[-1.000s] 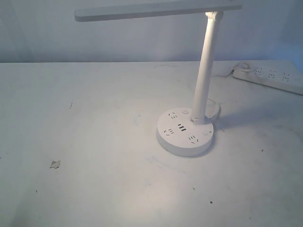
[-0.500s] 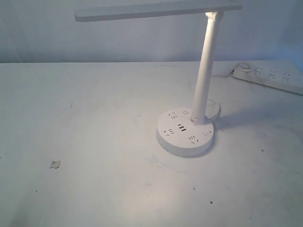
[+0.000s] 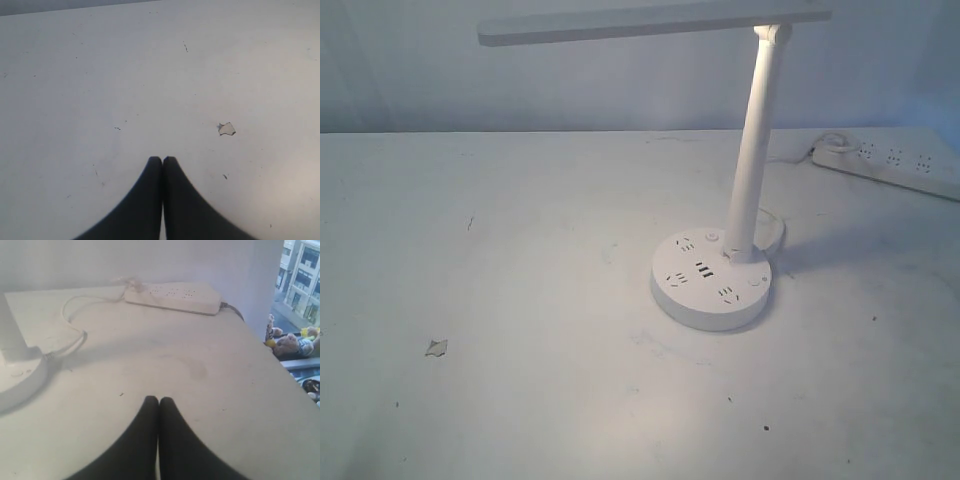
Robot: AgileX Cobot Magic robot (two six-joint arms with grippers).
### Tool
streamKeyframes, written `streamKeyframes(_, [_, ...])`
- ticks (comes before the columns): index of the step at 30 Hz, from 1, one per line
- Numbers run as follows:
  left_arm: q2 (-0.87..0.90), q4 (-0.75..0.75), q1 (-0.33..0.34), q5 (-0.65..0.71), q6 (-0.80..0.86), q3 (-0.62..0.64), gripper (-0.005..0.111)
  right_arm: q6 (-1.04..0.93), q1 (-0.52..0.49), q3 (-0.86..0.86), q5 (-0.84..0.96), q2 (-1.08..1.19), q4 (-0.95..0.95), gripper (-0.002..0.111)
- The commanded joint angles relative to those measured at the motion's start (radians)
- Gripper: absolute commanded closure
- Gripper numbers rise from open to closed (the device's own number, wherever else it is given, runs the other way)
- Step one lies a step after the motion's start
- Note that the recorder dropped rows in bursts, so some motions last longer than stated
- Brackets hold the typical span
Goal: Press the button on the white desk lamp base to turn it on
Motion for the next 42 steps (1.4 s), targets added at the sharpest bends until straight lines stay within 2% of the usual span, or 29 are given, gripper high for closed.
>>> streamKeyframes(1, [0.001,-0.004,0.002,-0.001,0.0,0.002,0.107,-0.139,0.016,0.005,-0.001,-0.002,0.012,0.108])
streamKeyframes(7, [0.001,-0.004,0.002,-0.001,0.0,0.002,0.107,-0.137,0.016,0.005,-0.001,-0.002,0.014,0.108])
streamKeyframes(16, [0.001,-0.004,0.002,-0.001,0.0,0.002,0.107,-0.121,0.097,0.005,-0.003,-0.002,0.123,0.108])
streamKeyframes(23, [0.001,-0.004,0.002,-0.001,0.0,0.002,0.107,-0.001,0.097,0.005,-0.001,-0.002,0.142,0.108])
streamKeyframes(42, [0.001,-0.004,0.002,-0.001,0.0,0.002,0.107,0.02,0.097,0.005,0.006,-0.002,0.142,0.108])
